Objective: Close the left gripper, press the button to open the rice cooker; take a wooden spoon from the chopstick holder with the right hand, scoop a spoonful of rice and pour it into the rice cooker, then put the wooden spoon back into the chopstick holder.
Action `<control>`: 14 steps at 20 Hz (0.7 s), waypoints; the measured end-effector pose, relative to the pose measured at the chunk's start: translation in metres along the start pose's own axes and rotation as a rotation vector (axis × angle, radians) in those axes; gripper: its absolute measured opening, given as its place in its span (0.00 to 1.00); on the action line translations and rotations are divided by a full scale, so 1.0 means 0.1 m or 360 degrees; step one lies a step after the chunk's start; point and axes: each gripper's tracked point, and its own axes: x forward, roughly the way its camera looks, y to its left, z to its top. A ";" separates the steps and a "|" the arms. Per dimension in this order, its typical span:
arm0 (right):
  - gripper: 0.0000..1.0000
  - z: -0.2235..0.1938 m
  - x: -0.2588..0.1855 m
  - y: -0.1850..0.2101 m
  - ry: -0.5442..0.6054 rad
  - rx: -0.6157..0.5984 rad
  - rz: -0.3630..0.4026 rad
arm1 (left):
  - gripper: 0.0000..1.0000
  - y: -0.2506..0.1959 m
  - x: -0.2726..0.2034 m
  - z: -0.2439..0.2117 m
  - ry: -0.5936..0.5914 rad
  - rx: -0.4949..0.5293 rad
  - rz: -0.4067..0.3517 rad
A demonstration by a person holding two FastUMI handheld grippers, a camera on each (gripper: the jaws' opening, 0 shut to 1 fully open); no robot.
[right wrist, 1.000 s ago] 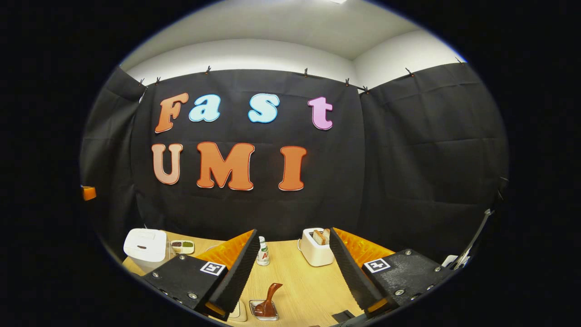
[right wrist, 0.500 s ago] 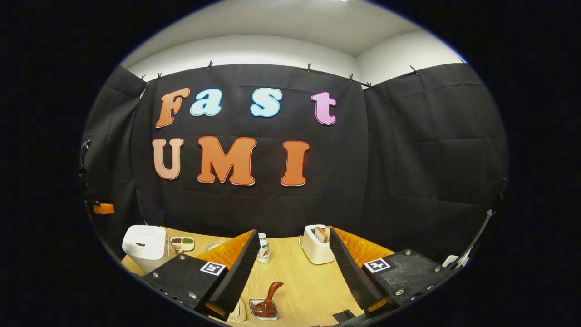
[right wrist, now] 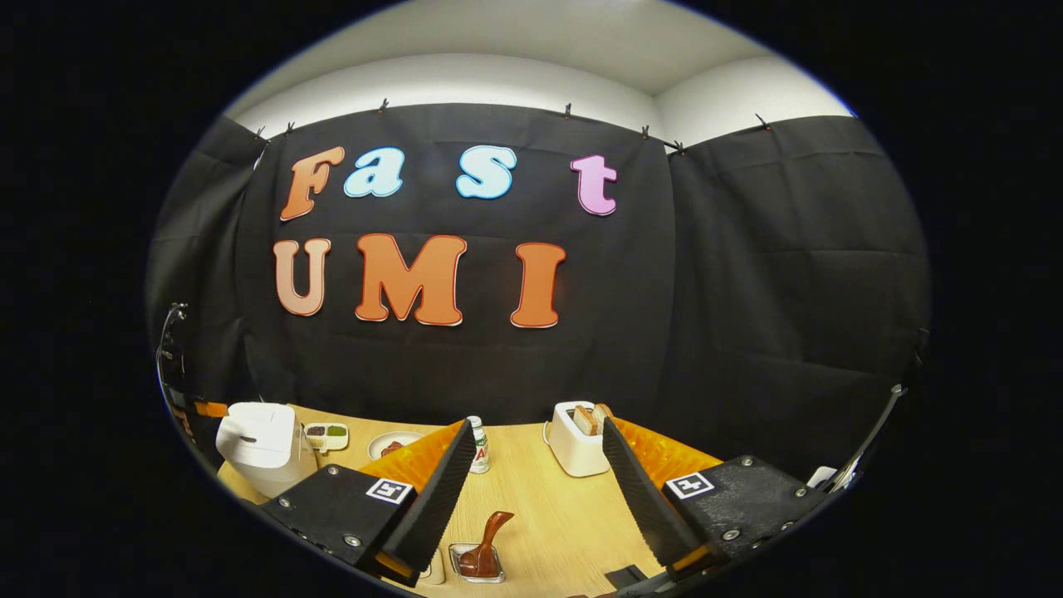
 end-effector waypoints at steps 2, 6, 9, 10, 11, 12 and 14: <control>0.95 -0.06 0.04 0.04 0.0023 0.0002 0.0006 | 0.05 0.00 0.12 -0.14 0.0071 0.0002 -0.0004; 0.95 -0.17 0.11 0.10 0.0077 0.0008 0.0014 | 0.05 0.01 0.24 -0.32 0.0156 -0.0004 -0.0015; 0.95 -0.20 0.14 0.13 0.0093 0.0014 0.0012 | 0.05 0.01 0.29 -0.43 0.0197 0.0013 -0.0018; 0.95 -0.20 0.16 0.14 0.0094 0.0019 0.0017 | 0.05 0.02 0.31 -0.48 0.0221 0.0014 -0.0017; 0.95 -0.19 0.17 0.15 0.0094 0.0022 0.0023 | 0.05 0.03 0.28 -0.52 0.0238 0.0006 -0.0009; 0.95 -0.20 0.19 0.17 0.0096 0.0023 0.0027 | 0.04 0.04 0.31 -0.47 0.0216 -0.0019 -0.0011; 0.95 -0.24 0.21 0.20 0.0107 0.0021 0.0038 | 0.07 0.06 0.31 -0.58 0.0324 -0.0042 0.0000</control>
